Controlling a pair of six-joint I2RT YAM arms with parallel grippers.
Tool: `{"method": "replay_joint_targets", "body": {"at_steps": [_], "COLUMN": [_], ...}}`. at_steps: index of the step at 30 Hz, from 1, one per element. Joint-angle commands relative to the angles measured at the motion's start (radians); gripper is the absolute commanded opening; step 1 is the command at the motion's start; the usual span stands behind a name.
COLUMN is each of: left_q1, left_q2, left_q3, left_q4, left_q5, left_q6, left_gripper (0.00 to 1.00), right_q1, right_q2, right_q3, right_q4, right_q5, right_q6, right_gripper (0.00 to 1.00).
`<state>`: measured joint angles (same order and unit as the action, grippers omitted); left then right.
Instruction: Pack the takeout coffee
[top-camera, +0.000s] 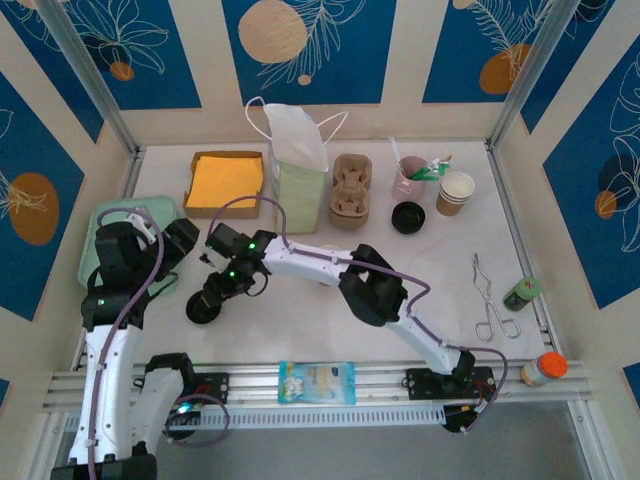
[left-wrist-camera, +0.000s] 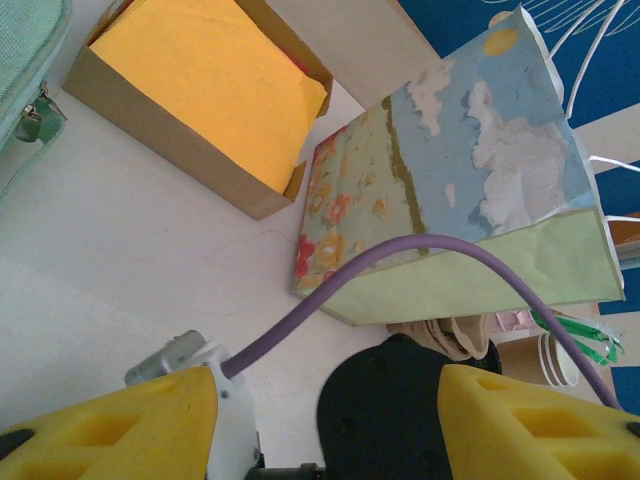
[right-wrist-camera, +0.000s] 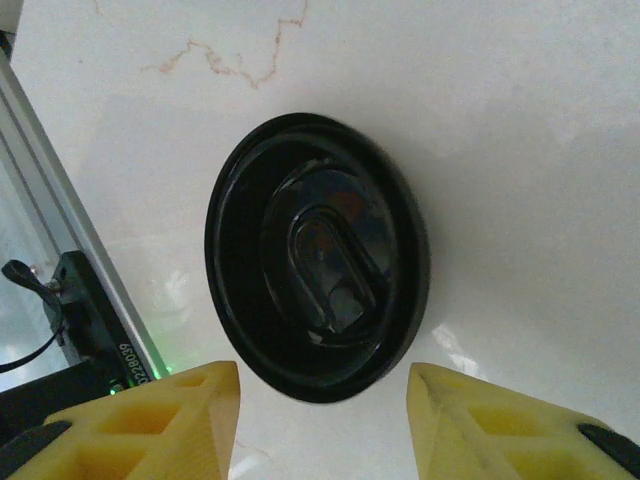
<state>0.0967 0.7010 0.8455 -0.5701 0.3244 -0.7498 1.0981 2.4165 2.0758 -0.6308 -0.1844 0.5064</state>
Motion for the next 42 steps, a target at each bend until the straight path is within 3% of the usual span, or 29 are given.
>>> {"method": "replay_joint_targets", "body": {"at_steps": [1,10,12,18,22,27,31,33,36,39,42], "left_q1": [0.015,0.015,0.015,0.015,0.015,0.013,0.009,0.003,-0.019,-0.068,-0.164], "left_q2": [-0.014,-0.02,-0.02,-0.021,-0.017,-0.003,-0.001,-0.001,0.01,0.063,0.146], "left_q3": [0.025,0.018,0.016,0.021,0.041,0.072,0.059,0.03,-0.068,-0.166,-0.203], "left_q4": [-0.028,-0.033,-0.029,-0.028,-0.02,0.005,0.09,0.176,0.457,0.795,1.065], "left_q5": [0.014,0.021,0.026,0.048,0.083,0.172,0.279,0.331,0.431,0.477,0.452], "left_q6": [0.016,0.021,0.02,0.03,0.037,0.032,-0.048,-0.128,-0.366,-0.654,-0.885], "left_gripper": [0.6,0.6,0.6,0.59,0.59,0.59,0.6,0.6,0.61,0.64,0.75], "right_q1": [0.008,0.014,0.017,0.017,0.007,-0.009,-0.021,-0.021,-0.012,-0.002,0.024], "right_q2": [0.05,0.127,0.135,0.113,0.001,-0.234,-0.486,-0.611,-0.782,-0.955,-1.091], "right_q3": [0.058,0.147,0.155,0.139,0.045,-0.113,-0.291,-0.381,-0.542,-0.771,-1.033], "right_q4": [-0.056,-0.113,-0.113,-0.12,-0.097,-0.092,-0.037,0.032,0.221,0.615,1.178], "right_q5": [-0.004,0.028,0.026,0.04,0.089,0.307,0.628,0.78,1.026,1.159,1.182], "right_q6": [0.018,0.024,0.026,0.032,0.028,-0.021,-0.1,-0.161,-0.31,-0.538,-0.896], "right_gripper": [0.47,0.45,0.39,0.08,0.02,0.0,0.0,0.0,0.0,0.0,0.0]}}
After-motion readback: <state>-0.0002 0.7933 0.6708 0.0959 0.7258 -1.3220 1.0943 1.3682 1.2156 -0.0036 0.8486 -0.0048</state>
